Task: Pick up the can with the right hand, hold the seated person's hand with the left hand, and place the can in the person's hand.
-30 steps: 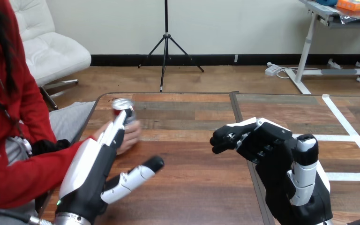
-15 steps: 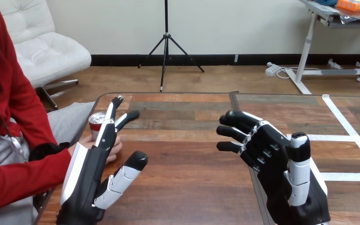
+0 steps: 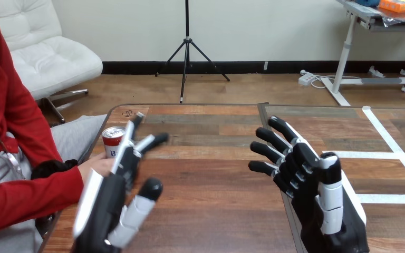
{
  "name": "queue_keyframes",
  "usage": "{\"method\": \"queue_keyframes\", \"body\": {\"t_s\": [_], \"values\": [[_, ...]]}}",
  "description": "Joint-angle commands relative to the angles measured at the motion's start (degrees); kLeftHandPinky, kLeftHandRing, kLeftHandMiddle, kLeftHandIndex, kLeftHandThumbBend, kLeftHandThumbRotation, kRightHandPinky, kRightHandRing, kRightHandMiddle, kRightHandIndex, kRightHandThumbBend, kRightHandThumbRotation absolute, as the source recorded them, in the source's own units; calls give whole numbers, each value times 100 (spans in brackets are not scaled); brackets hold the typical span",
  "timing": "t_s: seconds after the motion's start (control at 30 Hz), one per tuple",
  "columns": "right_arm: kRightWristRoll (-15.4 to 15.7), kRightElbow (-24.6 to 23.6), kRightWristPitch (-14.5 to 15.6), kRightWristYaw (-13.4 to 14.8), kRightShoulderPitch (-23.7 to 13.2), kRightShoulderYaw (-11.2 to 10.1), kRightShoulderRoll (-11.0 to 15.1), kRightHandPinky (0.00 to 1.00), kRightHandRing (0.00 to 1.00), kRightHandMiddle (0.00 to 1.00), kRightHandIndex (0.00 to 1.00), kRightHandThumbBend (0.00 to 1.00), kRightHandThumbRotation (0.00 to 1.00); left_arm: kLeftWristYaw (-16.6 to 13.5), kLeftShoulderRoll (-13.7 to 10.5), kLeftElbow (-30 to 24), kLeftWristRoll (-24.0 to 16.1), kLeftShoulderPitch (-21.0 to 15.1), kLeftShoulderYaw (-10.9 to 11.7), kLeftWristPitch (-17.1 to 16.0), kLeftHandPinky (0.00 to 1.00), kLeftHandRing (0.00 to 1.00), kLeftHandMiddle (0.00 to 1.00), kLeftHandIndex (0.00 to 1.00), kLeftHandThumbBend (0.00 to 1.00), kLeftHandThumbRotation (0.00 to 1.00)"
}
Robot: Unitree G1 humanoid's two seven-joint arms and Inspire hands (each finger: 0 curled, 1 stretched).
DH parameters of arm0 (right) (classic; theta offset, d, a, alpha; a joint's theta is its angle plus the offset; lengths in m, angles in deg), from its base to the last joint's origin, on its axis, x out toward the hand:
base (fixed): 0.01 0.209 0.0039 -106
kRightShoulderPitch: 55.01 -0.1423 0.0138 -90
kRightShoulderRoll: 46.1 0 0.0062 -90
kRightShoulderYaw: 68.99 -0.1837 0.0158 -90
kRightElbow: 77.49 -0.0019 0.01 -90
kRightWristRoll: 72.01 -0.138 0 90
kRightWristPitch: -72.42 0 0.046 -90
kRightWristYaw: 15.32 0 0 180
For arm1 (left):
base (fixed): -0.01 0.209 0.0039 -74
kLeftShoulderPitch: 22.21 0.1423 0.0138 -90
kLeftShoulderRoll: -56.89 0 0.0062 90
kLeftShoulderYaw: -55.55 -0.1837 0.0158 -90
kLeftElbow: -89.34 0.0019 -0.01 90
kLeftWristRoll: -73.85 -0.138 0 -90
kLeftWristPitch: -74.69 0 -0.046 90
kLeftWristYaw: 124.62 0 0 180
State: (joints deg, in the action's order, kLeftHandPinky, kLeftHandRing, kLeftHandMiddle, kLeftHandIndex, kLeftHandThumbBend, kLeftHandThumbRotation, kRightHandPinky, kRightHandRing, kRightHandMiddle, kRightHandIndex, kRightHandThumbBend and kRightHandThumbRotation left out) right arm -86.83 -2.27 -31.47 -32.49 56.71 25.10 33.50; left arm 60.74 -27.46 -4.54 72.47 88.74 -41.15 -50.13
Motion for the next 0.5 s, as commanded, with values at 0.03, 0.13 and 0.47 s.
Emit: {"method": "queue_keyframes", "body": {"t_s": [0.03, 0.13, 0.47], "values": [[135, 37, -225, 99, -120, 11, -158, 88, 91, 91, 93, 88, 100, 433, 133, -72, 593, 65, -337, -72, 94, 91, 88, 98, 81, 96], [164, 53, -265, 115, -94, 17, -198, 89, 92, 92, 93, 88, 100, 493, 211, -184, 666, 194, -425, -8, 96, 91, 89, 98, 81, 96], [199, 120, -402, 113, -12, 60, -248, 91, 92, 92, 91, 90, 100, 701, 270, -310, 681, 482, -555, 17, 98, 94, 93, 97, 77, 99]]}}
